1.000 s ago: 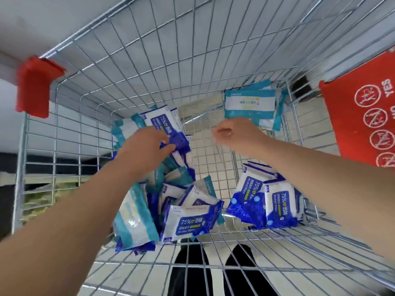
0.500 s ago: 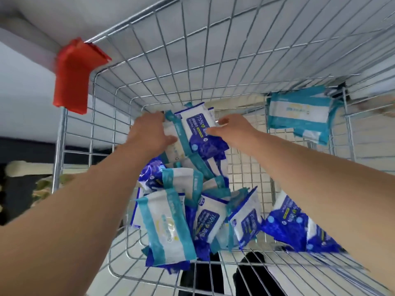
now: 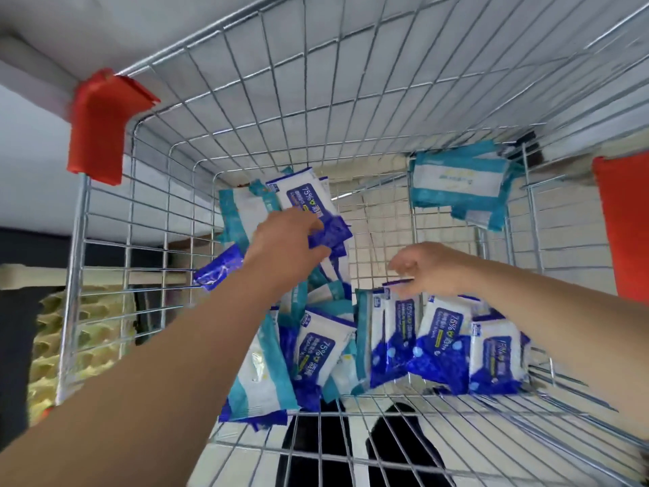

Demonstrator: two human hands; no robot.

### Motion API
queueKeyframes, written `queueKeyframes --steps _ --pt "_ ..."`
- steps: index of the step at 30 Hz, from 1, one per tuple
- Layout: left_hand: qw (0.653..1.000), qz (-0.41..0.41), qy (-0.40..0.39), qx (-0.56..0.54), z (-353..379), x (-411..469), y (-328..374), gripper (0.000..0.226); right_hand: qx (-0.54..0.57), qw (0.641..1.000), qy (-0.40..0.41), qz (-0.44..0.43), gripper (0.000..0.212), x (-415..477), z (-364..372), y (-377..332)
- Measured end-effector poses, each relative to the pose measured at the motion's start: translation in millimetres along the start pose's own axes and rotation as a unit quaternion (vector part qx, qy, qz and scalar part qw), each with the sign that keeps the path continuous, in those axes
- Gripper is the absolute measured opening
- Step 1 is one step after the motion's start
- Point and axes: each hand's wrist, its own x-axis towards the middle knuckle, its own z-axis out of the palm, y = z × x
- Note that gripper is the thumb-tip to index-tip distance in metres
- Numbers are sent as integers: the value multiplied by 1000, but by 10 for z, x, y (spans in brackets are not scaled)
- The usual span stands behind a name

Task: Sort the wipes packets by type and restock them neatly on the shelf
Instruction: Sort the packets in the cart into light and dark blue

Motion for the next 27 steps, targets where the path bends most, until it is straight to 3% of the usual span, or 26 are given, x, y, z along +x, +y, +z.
queueKeyframes --steps 2,7,11,17,21,27 --pt "999 19 -41 6 131 -59 126 35 -8 1000 -4 1 61 -16 119 130" --pt "976 104 -83 170 408 -127 368 35 -48 996 63 -42 62 71 367 296" --pt "959 124 -136 213 564 -103 466 32 -56 992 79 -81 38 133 467 355" --pt "974 82 -141 156 620 -39 476 19 -3 991 77 -109 28 100 463 365" --pt "981 57 -156 101 597 -37 450 14 -34 992 63 -100 33 89 426 359" --pt "992 30 -120 0 414 33 416 11 -2 992 57 -115 13 63 304 359"
